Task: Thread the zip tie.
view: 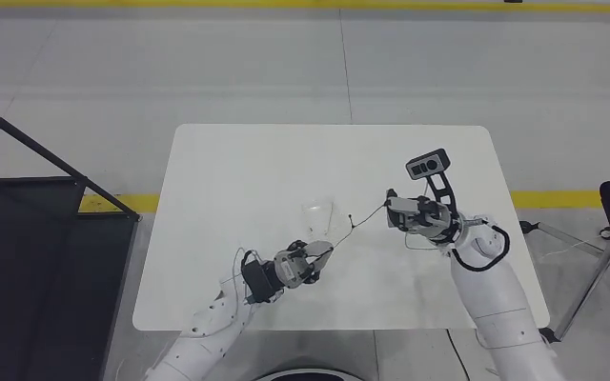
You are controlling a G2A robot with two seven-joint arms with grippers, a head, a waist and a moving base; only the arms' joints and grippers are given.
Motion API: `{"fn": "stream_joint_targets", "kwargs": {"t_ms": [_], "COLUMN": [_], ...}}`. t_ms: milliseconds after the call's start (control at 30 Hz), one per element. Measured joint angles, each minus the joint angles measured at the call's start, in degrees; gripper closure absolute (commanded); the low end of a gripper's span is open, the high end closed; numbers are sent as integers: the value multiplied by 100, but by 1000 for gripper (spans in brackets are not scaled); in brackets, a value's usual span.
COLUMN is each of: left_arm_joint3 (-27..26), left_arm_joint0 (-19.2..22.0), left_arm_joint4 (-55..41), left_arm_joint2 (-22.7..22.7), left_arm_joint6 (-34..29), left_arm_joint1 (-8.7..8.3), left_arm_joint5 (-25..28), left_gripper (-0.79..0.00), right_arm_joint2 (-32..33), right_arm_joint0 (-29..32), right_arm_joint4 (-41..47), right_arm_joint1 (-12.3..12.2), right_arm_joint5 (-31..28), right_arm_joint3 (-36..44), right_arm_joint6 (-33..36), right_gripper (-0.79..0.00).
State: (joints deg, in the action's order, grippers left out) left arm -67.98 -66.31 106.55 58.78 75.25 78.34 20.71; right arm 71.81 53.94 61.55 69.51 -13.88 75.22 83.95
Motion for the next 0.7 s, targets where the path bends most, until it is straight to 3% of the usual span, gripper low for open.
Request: {"fn": "stream_joint_targets", "kwargs": {"t_ms": [700], "left_arm_joint3": [-81], "left_arm_joint0": [-70], "left_arm_joint4": [-40], "left_arm_joint2": [-46], "left_arm_joint6": [36], "left_arm_joint1": [-142], "left_arm_joint5": [-82], "left_gripper": [0], "right_arm_joint2": [42], "right_arm_joint0": [-39], "right_arm_joint4": [98], "right_arm_joint1": [55], "right_arm_joint5": [90], "right_arm_joint3": [-97], "right_arm_joint6": [75], "right_gripper": [0]}}
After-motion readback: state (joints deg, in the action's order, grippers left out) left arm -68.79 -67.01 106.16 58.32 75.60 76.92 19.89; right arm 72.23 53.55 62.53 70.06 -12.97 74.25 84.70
